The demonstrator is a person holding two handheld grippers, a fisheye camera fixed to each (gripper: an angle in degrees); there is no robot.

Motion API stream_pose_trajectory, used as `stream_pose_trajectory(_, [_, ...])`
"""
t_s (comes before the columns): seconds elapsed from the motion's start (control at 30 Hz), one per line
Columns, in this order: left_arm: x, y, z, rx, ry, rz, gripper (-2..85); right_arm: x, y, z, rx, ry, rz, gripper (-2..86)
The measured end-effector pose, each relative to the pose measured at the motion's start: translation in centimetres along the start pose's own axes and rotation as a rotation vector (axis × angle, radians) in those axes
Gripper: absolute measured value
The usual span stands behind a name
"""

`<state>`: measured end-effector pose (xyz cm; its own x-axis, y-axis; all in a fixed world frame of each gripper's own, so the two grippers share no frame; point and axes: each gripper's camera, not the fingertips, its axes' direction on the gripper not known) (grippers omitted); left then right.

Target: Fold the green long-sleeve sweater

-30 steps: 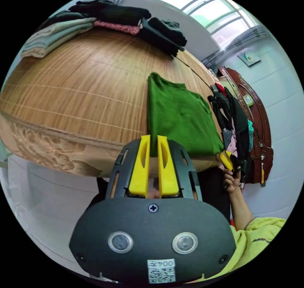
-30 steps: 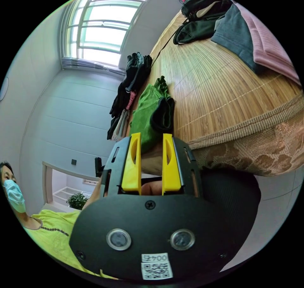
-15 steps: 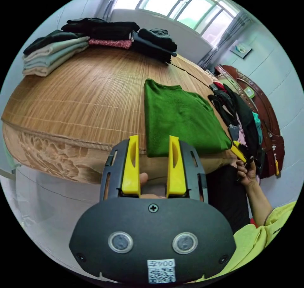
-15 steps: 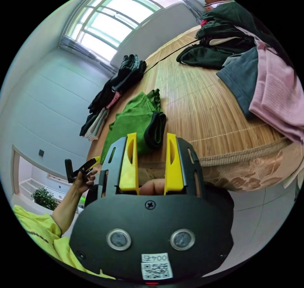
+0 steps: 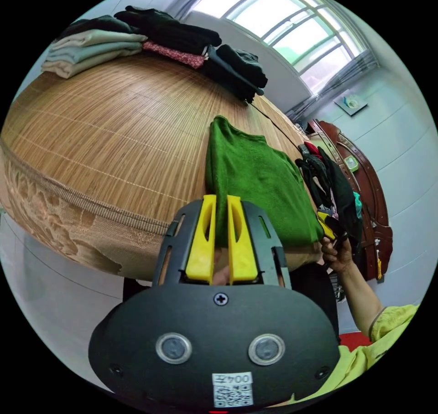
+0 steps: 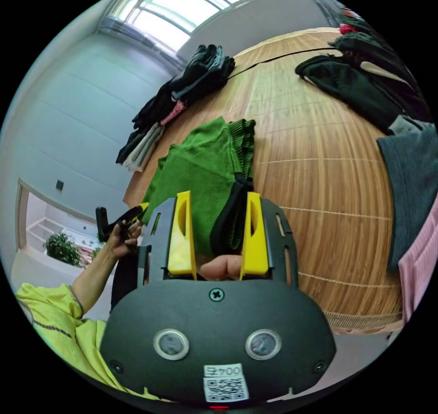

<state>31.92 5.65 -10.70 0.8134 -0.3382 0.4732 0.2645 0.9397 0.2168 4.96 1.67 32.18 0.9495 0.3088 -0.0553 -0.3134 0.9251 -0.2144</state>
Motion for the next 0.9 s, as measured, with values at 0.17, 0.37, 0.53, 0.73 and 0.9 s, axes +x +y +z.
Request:
stream_pose_trajectory(0.17, [3.5,-0.1,-2.0,-0.004,-0.037,0.048,2.6,-3.0,-0.5,2.8,-0.009,0.105,0.005,8.1])
stream_pose_trajectory(0.37, [4.5,-1.6,-5.8,0.039,-0.161,0.077,2.1,-9.5,-1.5,9.0,-0.068,0.110,-0.050,7.2])
stream_pose_trajectory(0.53, [2.5,-2.6,-9.1,0.060,-0.259,0.053,2.1,-15.5,-3.2,15.7,-0.120,0.068,-0.077,7.1])
stream_pose_trajectory(0.73, [-1.7,-2.8,-13.9,0.126,-0.366,-0.062,2.1,-24.9,-6.0,24.9,-0.208,0.044,-0.167,7.2])
stream_pose_trajectory(0.9, [-5.3,-2.8,-17.9,0.190,-0.482,-0.155,2.1,-34.2,-8.0,33.7,-0.298,0.011,-0.248,7.2])
